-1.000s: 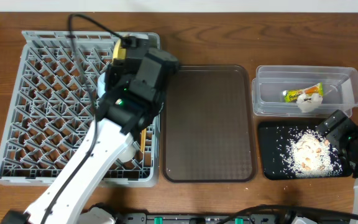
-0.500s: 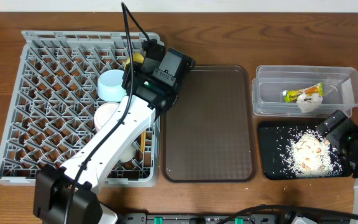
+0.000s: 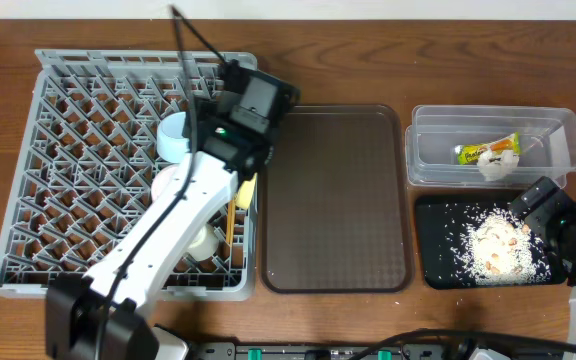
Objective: Sort waste into correct bins and load items into the dishwasher
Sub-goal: 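Lower the yellow plate upright into the rack's right slots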
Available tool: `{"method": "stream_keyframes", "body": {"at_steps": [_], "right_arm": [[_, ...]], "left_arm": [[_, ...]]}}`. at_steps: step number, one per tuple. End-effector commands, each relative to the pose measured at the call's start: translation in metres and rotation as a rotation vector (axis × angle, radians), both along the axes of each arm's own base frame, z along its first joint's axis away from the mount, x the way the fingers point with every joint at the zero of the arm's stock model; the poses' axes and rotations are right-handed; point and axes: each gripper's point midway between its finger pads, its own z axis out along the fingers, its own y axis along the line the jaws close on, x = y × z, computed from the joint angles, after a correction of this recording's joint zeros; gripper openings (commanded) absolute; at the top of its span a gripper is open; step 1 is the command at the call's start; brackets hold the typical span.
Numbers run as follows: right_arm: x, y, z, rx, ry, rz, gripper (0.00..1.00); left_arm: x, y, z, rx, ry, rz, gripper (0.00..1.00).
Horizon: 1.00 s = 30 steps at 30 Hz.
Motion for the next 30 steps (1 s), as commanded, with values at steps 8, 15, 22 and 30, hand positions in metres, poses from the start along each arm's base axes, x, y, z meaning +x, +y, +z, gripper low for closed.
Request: {"method": "stream_keyframes", "body": {"at_steps": [8, 15, 22, 30], "right_arm": [[0.0, -0.003, 0.004, -0.015, -0.006, 0.001, 0.99], [0.0, -0.003, 0.004, -0.015, -0.006, 0.001, 0.99], [0.0, -0.003, 0.004, -0.015, -0.006, 0.001, 0.99], [0.0, -0.003, 0.004, -0.015, -0.006, 0.001, 0.99]], "left_arm": [[-0.036, -0.008, 0.073, -0.518, -0.152, -0.084, 0.82], [-0.057, -0.007, 0.099, -0.567, -0.203, -0.128, 0.87], [-0.064, -0.005, 0.087, -0.549, -0.144, -0.113, 0.92], [-0.067, -0.004, 0.083, -0.543, -0.126, -0.109, 0.93]]}}
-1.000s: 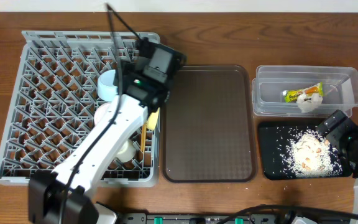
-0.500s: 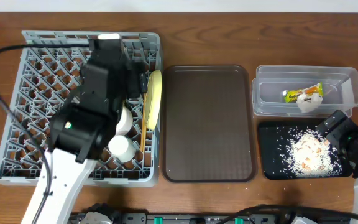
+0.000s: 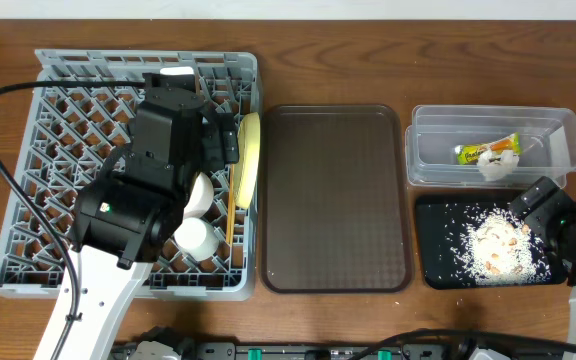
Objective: Sort waste into correct bins and load items into the dishwasher
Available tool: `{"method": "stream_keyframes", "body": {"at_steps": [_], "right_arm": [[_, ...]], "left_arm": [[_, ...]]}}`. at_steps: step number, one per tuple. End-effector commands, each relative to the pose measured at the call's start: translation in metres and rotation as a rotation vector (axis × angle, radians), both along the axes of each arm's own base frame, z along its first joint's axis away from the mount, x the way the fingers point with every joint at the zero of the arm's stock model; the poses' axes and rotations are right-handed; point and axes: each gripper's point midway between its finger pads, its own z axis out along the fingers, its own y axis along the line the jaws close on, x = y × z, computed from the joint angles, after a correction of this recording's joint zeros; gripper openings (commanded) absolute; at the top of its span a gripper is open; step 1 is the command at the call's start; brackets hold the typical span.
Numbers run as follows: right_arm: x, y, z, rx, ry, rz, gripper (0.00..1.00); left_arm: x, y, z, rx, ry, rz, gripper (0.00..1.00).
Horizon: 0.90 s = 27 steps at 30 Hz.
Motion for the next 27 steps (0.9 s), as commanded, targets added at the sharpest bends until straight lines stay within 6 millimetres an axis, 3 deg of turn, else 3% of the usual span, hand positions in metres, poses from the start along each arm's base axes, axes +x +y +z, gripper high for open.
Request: {"method": "stream_keyframes", "body": {"at_steps": [1, 27], "right_arm": [[0.0005, -0.0029, 0.0045, -0.015, -0.006, 0.001, 0.99], [0.0004, -0.0029, 0.0043, -0.015, -0.006, 0.001, 0.99]], "left_arm": [[0.0001, -0.0014, -0.0054, -0.002, 0.017, -0.005, 0.93], [0.0001, -0.0014, -0.0054, -0.002, 0.017, -0.005, 0.94]]}}
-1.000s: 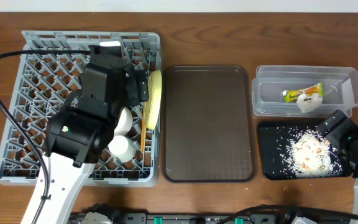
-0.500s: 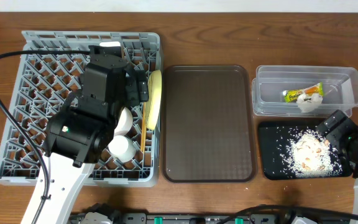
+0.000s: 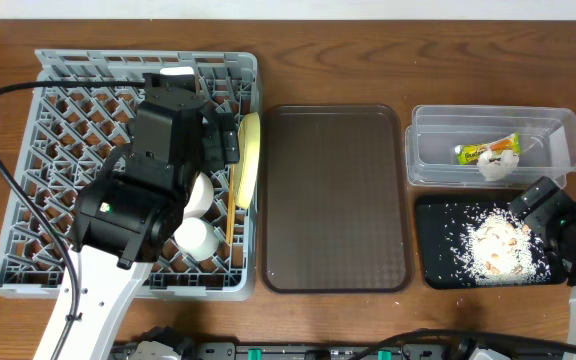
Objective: Sort waste into correct bins and load items into the dishwasher
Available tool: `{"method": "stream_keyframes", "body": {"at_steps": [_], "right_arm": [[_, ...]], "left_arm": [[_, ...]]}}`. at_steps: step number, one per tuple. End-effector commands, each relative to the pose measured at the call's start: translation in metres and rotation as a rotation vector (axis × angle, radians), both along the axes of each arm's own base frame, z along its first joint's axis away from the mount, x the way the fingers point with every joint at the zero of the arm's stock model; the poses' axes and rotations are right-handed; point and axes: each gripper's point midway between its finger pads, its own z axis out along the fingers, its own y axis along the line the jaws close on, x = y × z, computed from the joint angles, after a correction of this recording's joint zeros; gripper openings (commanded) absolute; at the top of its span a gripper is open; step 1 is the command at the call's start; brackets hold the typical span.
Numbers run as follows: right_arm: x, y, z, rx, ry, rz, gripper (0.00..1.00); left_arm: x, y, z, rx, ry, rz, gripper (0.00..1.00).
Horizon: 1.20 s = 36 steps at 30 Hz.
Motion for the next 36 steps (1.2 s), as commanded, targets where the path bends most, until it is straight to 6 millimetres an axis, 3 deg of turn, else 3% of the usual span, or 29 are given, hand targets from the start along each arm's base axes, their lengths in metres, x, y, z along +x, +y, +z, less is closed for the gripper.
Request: {"method": "stream_keyframes", "body": {"at_steps": [1, 8, 12, 14, 18, 21, 23, 26, 36], "right_arm": [[0.0, -0.003, 0.004, -0.015, -0.006, 0.001, 0.99], [-0.004, 0.002, 0.0, -0.032, 0.022, 0.026, 0.99], [-0.003, 0.007, 0.02, -0.149, -0.037, 0.066, 0.99], [0.012, 0.018, 0.042, -0.205, -0.161, 0.116, 0.99], [0.046, 0.058, 0.11, -0.293, -0.567, 0.274, 0.99], [0.046, 0.086, 0.151, -0.345, -0.864, 0.363, 0.99], [0.035, 0.097, 0.164, -0.346, -1.051, 0.376, 0.99], [0.024, 0.1, 0.154, -0.343, -1.158, 0.382, 0.99], [0.013, 0.099, 0.053, -0.251, -1.181, 0.341, 0.99]], "left_arm": [[0.0, -0.001, -0.005, -0.002, 0.017, -0.005, 0.94], [0.0, -0.001, -0.005, -0.002, 0.017, -0.005, 0.94], [0.0, -0.001, -0.005, -0.002, 0.017, -0.005, 0.94], [0.0, -0.001, -0.005, -0.002, 0.017, -0.005, 0.94], [0.0, -0.001, -0.005, -0.002, 0.017, -0.005, 0.94], [0.0, -0.001, -0.005, -0.002, 0.017, -0.005, 0.94], [0.0, -0.001, -0.005, -0.002, 0.017, -0.005, 0.94], [0.0, -0.001, -0.005, -0.002, 0.017, -0.005, 0.94], [0.0, -0.001, -0.005, -0.002, 0.017, -0.005, 0.94]]}}
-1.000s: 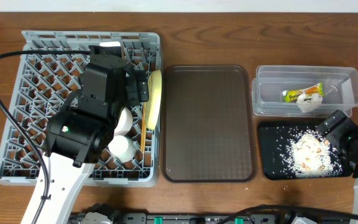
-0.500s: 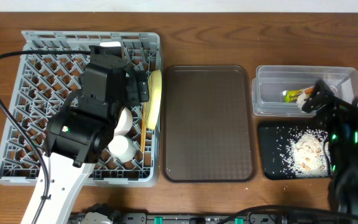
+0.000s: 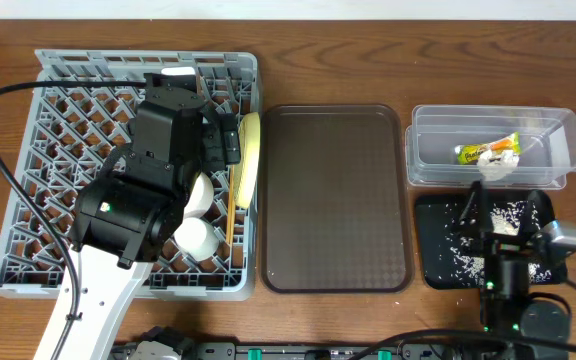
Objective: Sort waste into correct bins and load items into the dishwasher
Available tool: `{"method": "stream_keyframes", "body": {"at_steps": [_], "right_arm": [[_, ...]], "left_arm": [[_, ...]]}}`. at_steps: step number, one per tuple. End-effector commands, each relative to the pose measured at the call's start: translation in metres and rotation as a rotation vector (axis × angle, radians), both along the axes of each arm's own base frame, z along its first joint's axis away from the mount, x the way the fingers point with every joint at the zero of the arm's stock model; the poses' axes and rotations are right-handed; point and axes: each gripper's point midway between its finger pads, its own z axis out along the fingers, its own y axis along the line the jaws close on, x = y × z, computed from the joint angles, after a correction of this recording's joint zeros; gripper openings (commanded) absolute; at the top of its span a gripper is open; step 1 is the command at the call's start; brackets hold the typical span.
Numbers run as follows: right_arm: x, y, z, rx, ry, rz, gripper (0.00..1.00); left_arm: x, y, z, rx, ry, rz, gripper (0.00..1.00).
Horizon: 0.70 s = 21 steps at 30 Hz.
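The grey dish rack [image 3: 28, 170] holds white cups [image 3: 197, 238], wooden chopsticks [image 3: 230, 215] and a yellow plate [image 3: 249, 150] standing on edge along its right side. My left gripper [image 3: 230, 142] hovers over the rack just left of the plate, fingers apart and empty. The clear bin [image 3: 558, 135] contains a yellow-green wrapper [image 3: 488, 150] and a crumpled tissue [image 3: 495, 166]. Rice-like scraps [image 3: 458, 255] lie in the black bin [image 3: 430, 270]. My right gripper [image 3: 505, 215] is above that bin, open, and its arm hides the middle of the scraps.
A brown serving tray [image 3: 333, 195] lies between the rack and the bins with nothing on it. The left arm's cable loops over the rack's left side. The right arm's base [image 3: 528, 320] sits at the table's front edge.
My right arm has moved from the table's right edge to directly over the black bin, fingers spread above the scraps. The left arm and the rack's contents are unchanged.
At first my left gripper was at the rack's right edge beside the yellow plate. A second later it had moved back over the rack, with the plate standing free on edge. It has stayed there. The right arm waited at the right edge, then moved over the black bin.
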Motion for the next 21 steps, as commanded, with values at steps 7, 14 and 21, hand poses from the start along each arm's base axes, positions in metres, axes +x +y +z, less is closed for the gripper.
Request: {"method": "stream_keyframes", "body": {"at_steps": [7, 14, 21], "right_arm": [[0.008, 0.008, -0.061, 0.062, 0.051, 0.049, 0.99], [0.01, 0.021, -0.107, -0.154, 0.215, 0.107, 0.99], [0.009, 0.026, -0.107, -0.313, 0.209, 0.131, 0.99]], "left_arm": [[0.001, 0.001, -0.005, 0.005, 0.012, 0.004, 0.94], [0.001, 0.001, -0.005, 0.005, 0.012, 0.004, 0.95], [0.001, 0.001, -0.004, 0.005, 0.012, 0.004, 0.94]]}}
